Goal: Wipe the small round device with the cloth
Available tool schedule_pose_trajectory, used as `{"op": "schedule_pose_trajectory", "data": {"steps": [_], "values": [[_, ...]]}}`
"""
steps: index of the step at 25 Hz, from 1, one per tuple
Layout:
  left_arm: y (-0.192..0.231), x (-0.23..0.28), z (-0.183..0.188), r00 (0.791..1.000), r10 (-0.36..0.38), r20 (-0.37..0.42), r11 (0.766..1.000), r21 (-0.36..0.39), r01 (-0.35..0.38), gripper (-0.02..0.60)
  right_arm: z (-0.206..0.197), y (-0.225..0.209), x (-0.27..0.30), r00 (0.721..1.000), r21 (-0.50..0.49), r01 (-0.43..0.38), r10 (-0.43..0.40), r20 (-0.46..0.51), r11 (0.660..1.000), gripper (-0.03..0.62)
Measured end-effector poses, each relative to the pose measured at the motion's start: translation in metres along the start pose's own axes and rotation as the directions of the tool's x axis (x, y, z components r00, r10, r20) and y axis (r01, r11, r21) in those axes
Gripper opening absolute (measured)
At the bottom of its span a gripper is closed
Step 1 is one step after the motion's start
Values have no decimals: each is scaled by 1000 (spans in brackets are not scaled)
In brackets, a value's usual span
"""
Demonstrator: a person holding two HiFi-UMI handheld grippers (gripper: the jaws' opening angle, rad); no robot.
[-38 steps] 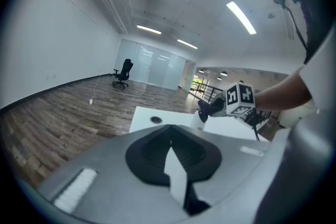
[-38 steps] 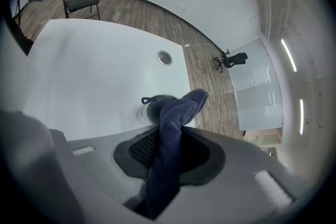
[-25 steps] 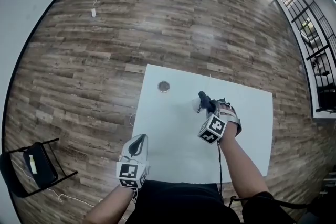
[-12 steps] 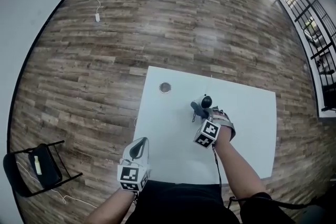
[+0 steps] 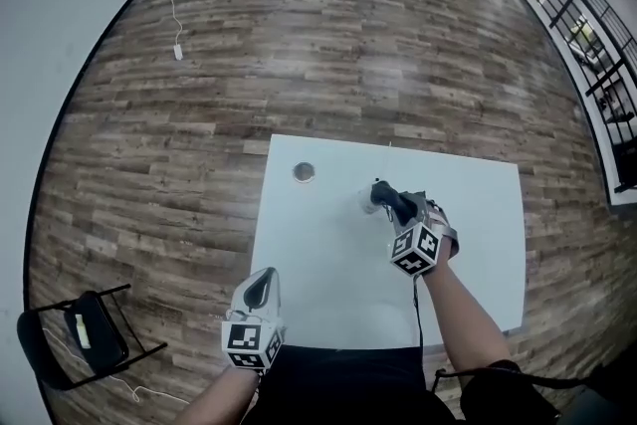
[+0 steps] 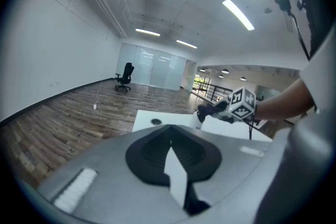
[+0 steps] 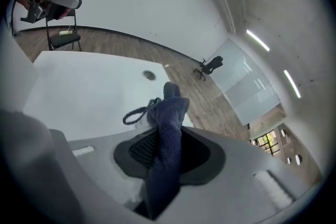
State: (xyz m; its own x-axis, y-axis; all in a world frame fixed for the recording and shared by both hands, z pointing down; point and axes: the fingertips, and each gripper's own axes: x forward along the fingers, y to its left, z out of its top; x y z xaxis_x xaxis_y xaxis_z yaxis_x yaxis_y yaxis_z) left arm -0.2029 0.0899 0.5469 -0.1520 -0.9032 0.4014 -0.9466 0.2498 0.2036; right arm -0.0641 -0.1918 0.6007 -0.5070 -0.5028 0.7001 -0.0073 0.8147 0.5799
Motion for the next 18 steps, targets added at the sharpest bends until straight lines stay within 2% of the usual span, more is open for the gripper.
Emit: {"op": "schedule_pose_trajectory", "data": {"steps": [2,5,9,12,18], "values": [[-4,7,6,1000,-25,8,999,30,25,8,5,-14,8,999,-1,46,-46,11,999,101],[6,12,24,999,-24,43,996,86,20,8,20,-14,39,999,-29,52,-51,8,998,101],[16,11,43,997,9,78,997,73,-15,8,31,6,42,998,-73,-47,45,-36,996,101],[14,10,47,996,-2,84,997,78,-5,8,15,14,41,995,-81,-73,67,-73,994,101],[15,5,37,998,7,62,997,79,-11,8,7,29,47,992,-79,-109,104,-70,991,101]]}}
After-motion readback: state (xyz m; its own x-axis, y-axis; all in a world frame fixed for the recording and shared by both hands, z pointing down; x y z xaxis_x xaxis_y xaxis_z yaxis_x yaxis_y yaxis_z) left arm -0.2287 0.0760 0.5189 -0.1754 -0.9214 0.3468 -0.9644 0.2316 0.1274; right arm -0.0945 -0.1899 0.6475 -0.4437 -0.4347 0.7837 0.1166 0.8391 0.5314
